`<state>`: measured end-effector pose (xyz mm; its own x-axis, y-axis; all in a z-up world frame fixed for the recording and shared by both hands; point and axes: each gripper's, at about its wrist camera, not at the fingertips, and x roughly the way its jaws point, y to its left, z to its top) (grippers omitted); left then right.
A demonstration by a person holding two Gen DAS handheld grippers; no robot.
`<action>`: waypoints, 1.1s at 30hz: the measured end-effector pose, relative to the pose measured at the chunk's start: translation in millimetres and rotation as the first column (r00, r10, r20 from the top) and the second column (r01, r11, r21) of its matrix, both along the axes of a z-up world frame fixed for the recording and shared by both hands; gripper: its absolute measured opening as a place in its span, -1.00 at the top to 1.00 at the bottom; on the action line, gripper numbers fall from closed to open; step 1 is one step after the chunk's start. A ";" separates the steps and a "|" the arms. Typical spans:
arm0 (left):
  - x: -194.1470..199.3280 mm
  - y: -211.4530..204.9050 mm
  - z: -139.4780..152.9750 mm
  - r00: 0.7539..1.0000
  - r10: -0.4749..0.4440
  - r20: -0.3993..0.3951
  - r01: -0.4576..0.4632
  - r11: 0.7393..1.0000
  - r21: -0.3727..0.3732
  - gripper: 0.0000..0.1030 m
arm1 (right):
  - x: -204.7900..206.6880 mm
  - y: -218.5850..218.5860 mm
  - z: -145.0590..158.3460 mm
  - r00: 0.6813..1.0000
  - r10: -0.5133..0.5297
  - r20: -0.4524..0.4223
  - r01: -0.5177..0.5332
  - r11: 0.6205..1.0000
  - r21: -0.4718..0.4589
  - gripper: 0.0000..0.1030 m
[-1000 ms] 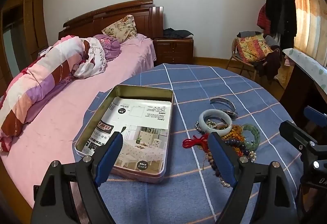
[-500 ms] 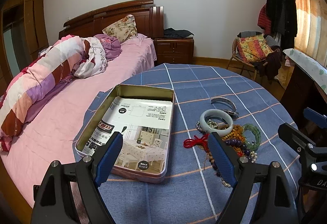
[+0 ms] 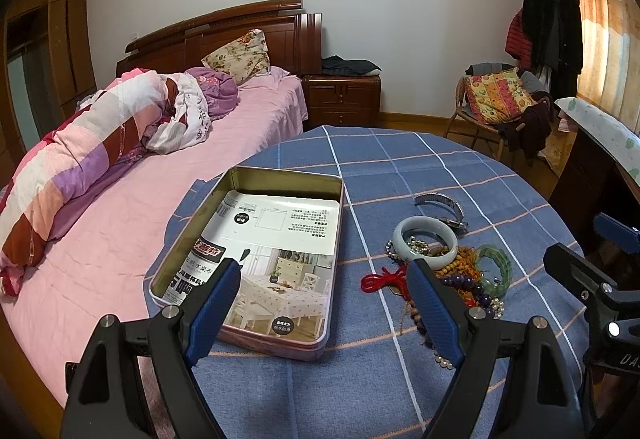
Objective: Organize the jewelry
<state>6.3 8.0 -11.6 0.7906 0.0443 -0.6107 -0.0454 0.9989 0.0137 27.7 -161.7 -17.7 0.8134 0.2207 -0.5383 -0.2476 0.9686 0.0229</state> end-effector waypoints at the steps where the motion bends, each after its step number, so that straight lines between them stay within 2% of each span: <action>1: 0.0 0.0 0.0 1.000 0.001 0.000 -0.001 1.000 0.000 -0.65 | 0.7 0.8 0.2 1.000 0.001 -0.001 -0.001 1.000 -0.001 -1.00; 33: -0.9 1.3 0.6 1.000 0.008 0.002 -0.008 1.000 -0.002 -0.65 | 1.1 2.9 -1.3 1.000 -0.002 -0.005 0.002 1.000 0.001 -1.00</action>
